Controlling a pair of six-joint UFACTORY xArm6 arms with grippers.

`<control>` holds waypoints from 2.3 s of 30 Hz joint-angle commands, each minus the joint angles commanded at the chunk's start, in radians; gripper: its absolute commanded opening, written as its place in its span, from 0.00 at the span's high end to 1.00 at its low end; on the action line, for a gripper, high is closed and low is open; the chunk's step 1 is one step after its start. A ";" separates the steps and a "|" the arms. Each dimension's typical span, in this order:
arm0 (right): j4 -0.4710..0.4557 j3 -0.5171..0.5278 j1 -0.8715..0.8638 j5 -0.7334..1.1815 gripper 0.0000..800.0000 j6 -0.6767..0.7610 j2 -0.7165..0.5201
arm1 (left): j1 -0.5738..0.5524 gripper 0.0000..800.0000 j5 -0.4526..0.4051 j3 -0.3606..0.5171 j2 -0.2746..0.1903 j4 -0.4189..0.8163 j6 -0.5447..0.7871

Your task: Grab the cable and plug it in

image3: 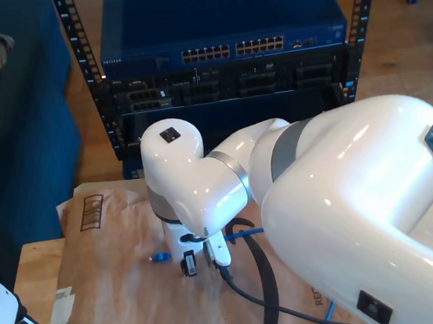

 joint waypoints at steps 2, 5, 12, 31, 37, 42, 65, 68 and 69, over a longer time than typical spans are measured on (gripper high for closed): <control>-0.003 0.002 0.002 -0.003 0.73 0.031 -0.005 | 0.000 0.00 0.000 -0.003 0.000 0.000 0.000; -0.005 0.002 0.002 -0.005 0.94 0.032 -0.020 | 0.000 0.00 0.005 -0.014 0.000 -0.002 -0.002; -0.005 0.087 -0.026 0.002 0.99 0.028 -0.181 | -0.037 0.00 0.034 -0.094 0.000 -0.049 -0.025; 0.032 0.477 -0.325 0.307 0.99 -0.038 -0.959 | -0.488 0.00 0.051 -0.489 0.140 -0.411 -0.229; 0.080 0.474 -0.325 0.376 0.99 -0.038 -1.013 | -0.534 0.00 0.060 -0.641 0.164 -0.549 -0.229; 0.120 0.465 -0.324 0.379 0.99 -0.040 -1.008 | -0.542 0.00 0.086 -0.694 0.164 -0.663 -0.227; 0.485 0.313 -0.543 0.529 0.99 -0.344 -0.884 | -0.534 0.00 0.235 -0.743 0.155 -0.793 -0.233; 0.486 0.311 -0.543 0.531 0.99 -0.344 -0.884 | -0.534 0.00 0.233 -0.744 0.157 -0.793 -0.293; 0.486 0.311 -0.543 0.531 0.99 -0.344 -0.884 | -0.535 0.00 0.233 -0.746 0.158 -0.793 -0.307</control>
